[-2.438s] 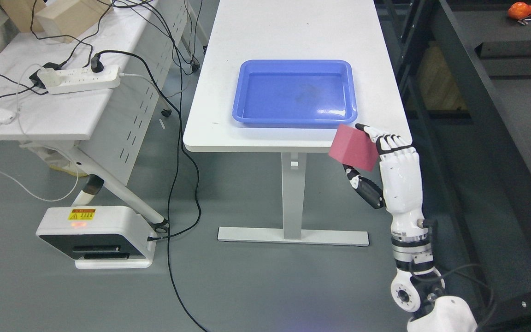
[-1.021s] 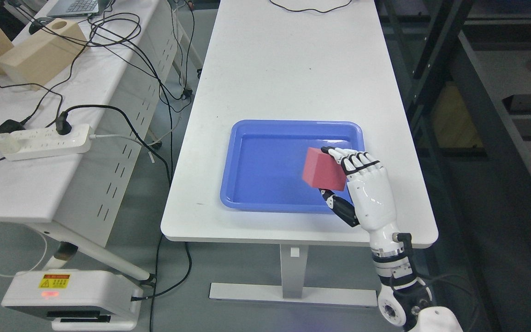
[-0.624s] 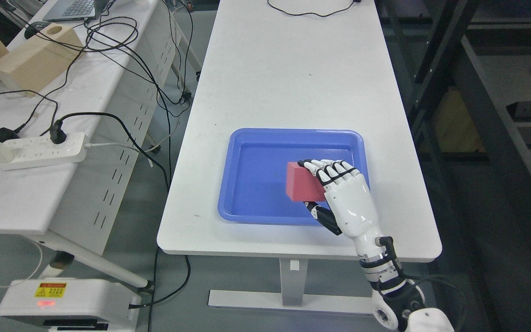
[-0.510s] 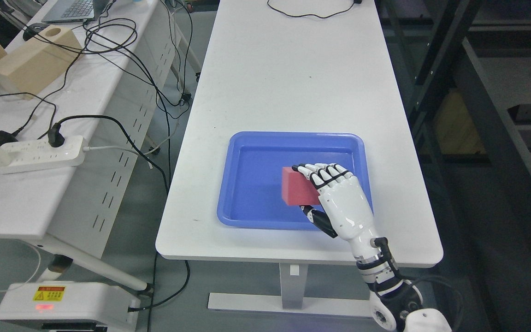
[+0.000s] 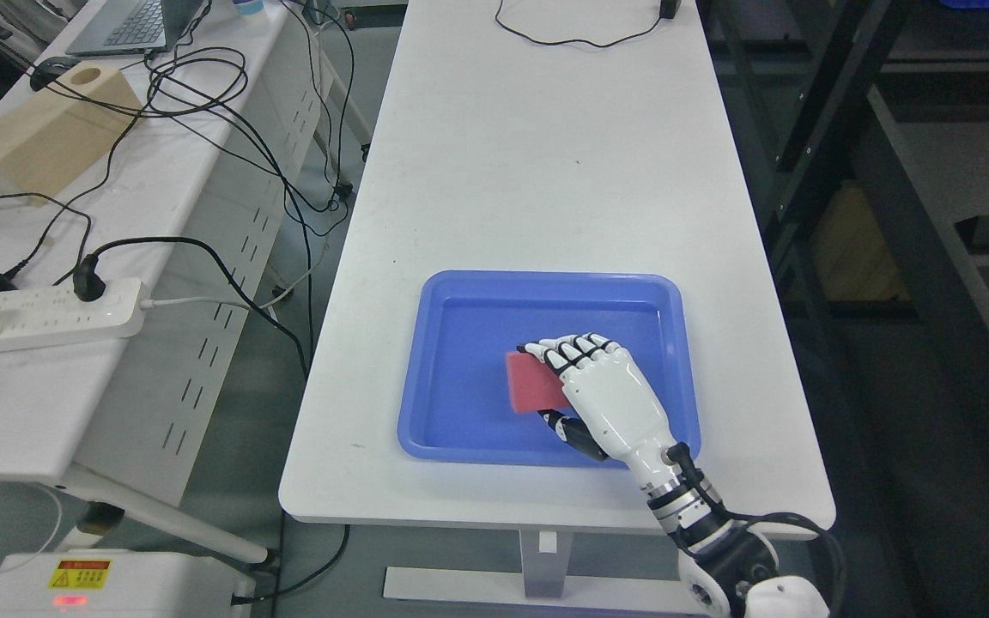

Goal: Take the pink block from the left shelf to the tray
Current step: 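Lower the pink cube into the blue tray with the right hand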

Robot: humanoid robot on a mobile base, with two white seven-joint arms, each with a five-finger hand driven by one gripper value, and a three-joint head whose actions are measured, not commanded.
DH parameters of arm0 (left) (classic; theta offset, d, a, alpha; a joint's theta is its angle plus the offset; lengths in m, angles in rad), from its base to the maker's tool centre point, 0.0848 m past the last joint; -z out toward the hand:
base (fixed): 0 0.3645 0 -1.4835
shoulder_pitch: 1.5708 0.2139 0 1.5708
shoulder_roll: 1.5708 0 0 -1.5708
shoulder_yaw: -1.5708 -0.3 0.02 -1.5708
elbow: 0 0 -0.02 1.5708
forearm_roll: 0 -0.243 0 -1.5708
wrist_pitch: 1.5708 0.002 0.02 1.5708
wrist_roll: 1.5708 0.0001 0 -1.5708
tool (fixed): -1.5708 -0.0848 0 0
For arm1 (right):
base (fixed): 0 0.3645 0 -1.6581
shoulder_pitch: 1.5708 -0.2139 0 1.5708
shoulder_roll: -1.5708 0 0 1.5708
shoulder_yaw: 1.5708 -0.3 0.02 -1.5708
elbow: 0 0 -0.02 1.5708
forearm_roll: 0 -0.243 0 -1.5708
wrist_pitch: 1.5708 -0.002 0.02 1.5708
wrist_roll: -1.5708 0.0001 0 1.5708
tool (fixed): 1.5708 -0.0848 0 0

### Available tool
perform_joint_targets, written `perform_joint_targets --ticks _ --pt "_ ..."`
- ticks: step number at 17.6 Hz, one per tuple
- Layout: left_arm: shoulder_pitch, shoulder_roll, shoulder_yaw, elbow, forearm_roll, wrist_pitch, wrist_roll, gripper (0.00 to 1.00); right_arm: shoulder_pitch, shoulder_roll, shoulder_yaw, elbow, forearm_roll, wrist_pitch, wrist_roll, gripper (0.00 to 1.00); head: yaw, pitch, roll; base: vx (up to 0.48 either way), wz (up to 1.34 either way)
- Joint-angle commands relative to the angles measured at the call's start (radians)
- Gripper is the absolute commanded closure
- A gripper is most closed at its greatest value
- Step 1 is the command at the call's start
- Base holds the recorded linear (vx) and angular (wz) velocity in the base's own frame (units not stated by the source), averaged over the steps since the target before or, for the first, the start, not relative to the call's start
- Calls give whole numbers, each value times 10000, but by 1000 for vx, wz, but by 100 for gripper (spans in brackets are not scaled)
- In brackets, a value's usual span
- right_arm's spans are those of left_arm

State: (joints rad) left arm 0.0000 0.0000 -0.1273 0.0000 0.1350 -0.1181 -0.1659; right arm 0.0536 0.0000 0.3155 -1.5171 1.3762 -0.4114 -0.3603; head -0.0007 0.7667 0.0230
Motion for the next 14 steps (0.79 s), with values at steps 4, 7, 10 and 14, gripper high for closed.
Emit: perform_joint_targets --ticks 4,7,10,14 --pt "199 175 0 -175 0 0 2 0 32 -174 97 214 -79 33 259 85 0 0 0 61 0" --pt "199 175 0 -175 0 0 2 0 32 -174 5 214 -736 187 259 63 0 0 0 48 0" --pt "199 175 0 -175 0 0 2 0 32 -174 -11 214 -1015 508 259 44 0 0 0 31 0" --pt "199 175 0 -175 0 0 2 0 108 -174 -26 214 -1259 524 259 25 0 0 0 11 0"
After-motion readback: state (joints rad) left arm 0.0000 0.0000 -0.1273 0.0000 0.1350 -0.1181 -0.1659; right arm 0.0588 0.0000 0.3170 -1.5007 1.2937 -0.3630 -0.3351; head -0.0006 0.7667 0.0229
